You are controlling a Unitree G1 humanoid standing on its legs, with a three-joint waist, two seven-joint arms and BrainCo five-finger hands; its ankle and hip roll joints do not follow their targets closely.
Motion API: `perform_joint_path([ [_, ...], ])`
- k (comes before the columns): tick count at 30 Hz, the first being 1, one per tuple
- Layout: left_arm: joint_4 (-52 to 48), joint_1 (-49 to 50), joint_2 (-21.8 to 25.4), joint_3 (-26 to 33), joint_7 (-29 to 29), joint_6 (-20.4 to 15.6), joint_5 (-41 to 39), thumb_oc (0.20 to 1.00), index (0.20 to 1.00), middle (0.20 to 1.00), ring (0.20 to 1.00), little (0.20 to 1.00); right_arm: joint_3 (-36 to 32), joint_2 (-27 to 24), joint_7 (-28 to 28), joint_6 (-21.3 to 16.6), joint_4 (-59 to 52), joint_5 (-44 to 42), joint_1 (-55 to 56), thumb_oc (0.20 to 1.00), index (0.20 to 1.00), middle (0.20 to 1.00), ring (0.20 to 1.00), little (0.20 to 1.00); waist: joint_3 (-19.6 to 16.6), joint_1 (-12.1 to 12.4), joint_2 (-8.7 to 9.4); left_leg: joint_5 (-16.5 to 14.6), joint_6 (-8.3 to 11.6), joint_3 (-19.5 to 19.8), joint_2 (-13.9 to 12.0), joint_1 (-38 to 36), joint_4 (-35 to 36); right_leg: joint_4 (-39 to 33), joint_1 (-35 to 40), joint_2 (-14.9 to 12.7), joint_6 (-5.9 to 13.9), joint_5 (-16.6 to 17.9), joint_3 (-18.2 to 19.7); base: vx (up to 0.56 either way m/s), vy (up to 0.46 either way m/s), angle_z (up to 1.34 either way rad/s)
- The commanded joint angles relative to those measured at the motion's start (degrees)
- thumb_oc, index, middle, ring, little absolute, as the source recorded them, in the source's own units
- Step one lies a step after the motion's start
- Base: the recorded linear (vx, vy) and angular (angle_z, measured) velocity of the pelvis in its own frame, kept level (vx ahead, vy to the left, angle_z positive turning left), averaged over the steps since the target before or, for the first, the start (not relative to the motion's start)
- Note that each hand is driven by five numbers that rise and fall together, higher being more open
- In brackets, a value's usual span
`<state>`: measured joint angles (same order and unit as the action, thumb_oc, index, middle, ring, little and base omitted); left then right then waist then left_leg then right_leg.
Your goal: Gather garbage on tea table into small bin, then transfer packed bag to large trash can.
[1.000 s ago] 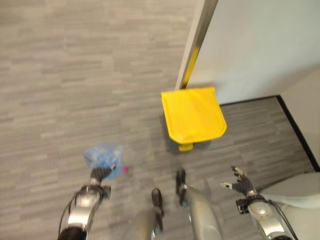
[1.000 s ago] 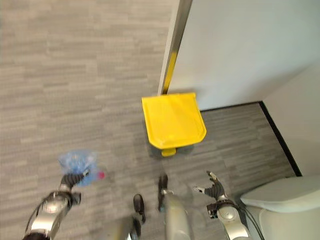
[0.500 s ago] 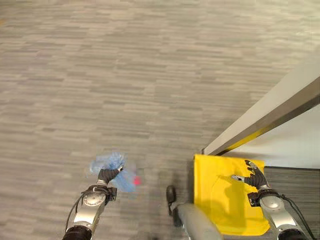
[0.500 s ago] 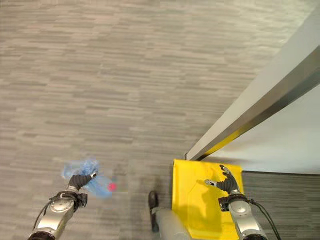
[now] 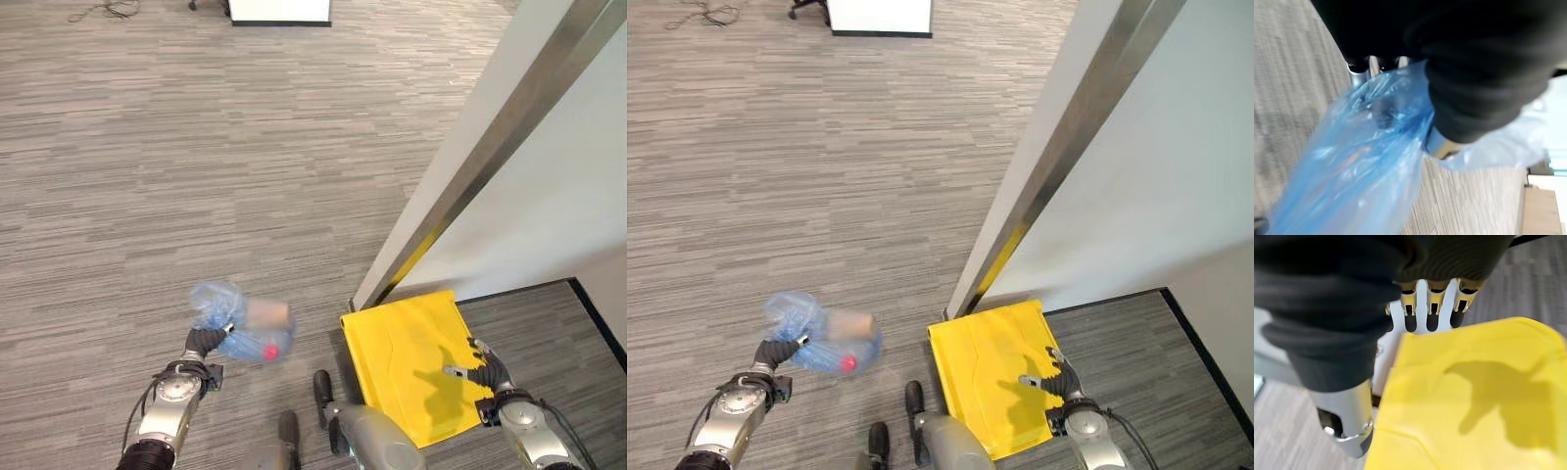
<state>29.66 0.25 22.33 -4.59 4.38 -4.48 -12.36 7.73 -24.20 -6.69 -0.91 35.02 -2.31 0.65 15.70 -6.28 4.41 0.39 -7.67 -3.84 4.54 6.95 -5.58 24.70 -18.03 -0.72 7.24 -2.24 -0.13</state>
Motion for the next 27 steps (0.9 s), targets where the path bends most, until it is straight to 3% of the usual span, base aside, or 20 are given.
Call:
perform_joint_path([
  [1,-3.87,2.17,4.49,1.37,0.61,-1.9,0.55,0.2,0.2,0.2,0.2,0.2,-1.04,0.0,-0.31,-1.93,-2.7,-0.27,1.12,1.0,1.0,1.0,1.0,1.0,-3.66,3.23,0.68,-7.05,6.06,1.07,-1.78,-3.17,-0.31,-1.08,3.42,-2.8,-0.41,1.04,1.74,-0.03,-0.399,-0.46],
  [2,-4.83,3.23,4.49,1.35,0.68,-1.59,0.22,0.2,0.2,0.2,0.2,0.2,-1.45,0.12,-0.22,-1.62,-3.3,-0.05,1.93,1.0,1.0,1.0,1.0,1.0,-5.53,3.86,2.64,-6.45,7.76,1.56,-2.62,-1.69,-0.92,-10.32,8.86,-2.14,-0.85,-1.83,4.15,0.01,-0.341,-0.53],
  [9,-3.62,2.33,3.49,0.49,-0.23,-1.52,-0.26,0.2,0.2,0.2,0.2,0.2,-1.94,-1.14,-0.72,-1.86,-3.12,-0.22,2.96,1.0,1.0,1.0,1.0,1.0,-5.81,2.81,3.95,-4.97,10.49,-1.42,-6.23,0.45,-3.12,-19.72,12.29,-0.48,-2.28,-0.57,2.61,-0.05,-0.197,0.06],
  [11,-3.27,2.42,3.08,0.15,-0.6,-1.42,-0.17,0.2,0.2,0.2,0.2,0.2,-2.2,-1.48,-0.68,-1.93,-2.92,-0.38,3.07,1.0,1.0,1.0,1.0,1.0,-5.84,2.22,3.97,-5.9,10.19,-1.32,-5.56,0.56,-4.51,-20.74,12.72,-0.4,-2.6,0.16,2.71,-0.08,-0.08,0.21],
  [14,-3.39,2.45,2.64,0.01,-0.81,-1.46,-0.19,0.2,0.2,0.2,0.2,0.2,-2.25,-1.71,-0.47,-1.94,-2.79,-0.33,3.07,1.0,1.0,1.0,1.0,1.0,-5.72,2.06,3.94,-7.19,10.08,-0.77,-4.31,0.52,-6.42,-21.21,13.07,-0.36,-2.72,0.5,3.28,-0.05,0.022,-0.1],
  [15,-3.72,2.52,2.24,0.01,-0.55,-1.64,-0.68,0.2,0.2,0.2,0.2,0.2,-2.04,-1.54,-0.51,-2.08,-3.16,-0.52,3.07,1.0,1.0,1.0,1.0,1.0,-5.46,2.12,3.7,-7.63,9.99,0.39,-2.59,0.5,-6.47,-21.49,12.69,0.02,-2.8,0.62,3.77,-0.08,0.054,-0.11],
  [18,-3.79,2.36,2.46,-0.06,-0.29,-1.57,-0.08,0.2,0.2,0.2,0.2,0.2,-1.68,-1.03,-0.34,-1.7,-2.62,-0.13,2.64,1.0,1.0,1.0,1.0,1.0,-5.56,2.14,3.47,-7.26,8.86,2.78,-0.22,-0.16,-2.88,-19.84,10.27,1.27,-2.25,1.47,4.19,-0.13,0.09,-0.19],
  [22,-3.43,1.67,3.49,0.47,0.11,-1.57,-0.37,0.2,0.2,0.2,0.2,0.2,0.0,0.09,0.3,-1.36,-0.97,0.47,1.65,1.0,1.0,1.0,1.0,1.0,-5.13,2.6,3.51,-5.97,8.02,2.17,-0.78,-0.02,-2.01,-13.68,7.13,1.62,-0.44,0.91,3.46,-0.1,0.01,-0.33],
  [24,-3.51,1.77,3.68,0.71,0.08,-1.57,-0.42,0.2,0.2,0.2,0.2,0.2,0.26,0.41,0.48,-1.27,-0.52,0.66,1.52,1.0,1.0,1.0,1.0,1.0,-4.85,3.16,2.88,-5.36,7.77,1.99,-1.7,0.15,-1.96,-11.45,7.12,0.15,-0.46,-0.14,2.23,-0.16,-0.127,-0.16],
  [26,-3.66,1.67,3.93,0.68,0.19,-1.65,-1.25,0.2,0.2,0.2,0.2,0.2,-0.72,0.61,0.36,-1.53,-0.55,0.3,1.3,1.0,1.0,1.0,1.0,1.0,-6.06,4.16,1.32,-4.15,8.43,3.34,-4.06,0.79,-1.17,-9.23,10.42,-4.26,-0.91,-0.33,6.07,-0.19,-0.318,0.0],
  [27,-3.66,1.68,3.94,0.67,0.2,-1.65,-1.26,0.2,0.2,0.2,0.2,0.2,-0.73,0.62,0.35,-1.53,-0.55,0.3,1.32,1.0,1.0,1.0,1.0,1.0,-5.98,4.11,1.34,-4.22,8.42,3.4,-4.02,0.69,-1.21,-9.27,10.59,-4.3,-0.91,-0.39,6.0,-0.14,-0.349,0.17],
])
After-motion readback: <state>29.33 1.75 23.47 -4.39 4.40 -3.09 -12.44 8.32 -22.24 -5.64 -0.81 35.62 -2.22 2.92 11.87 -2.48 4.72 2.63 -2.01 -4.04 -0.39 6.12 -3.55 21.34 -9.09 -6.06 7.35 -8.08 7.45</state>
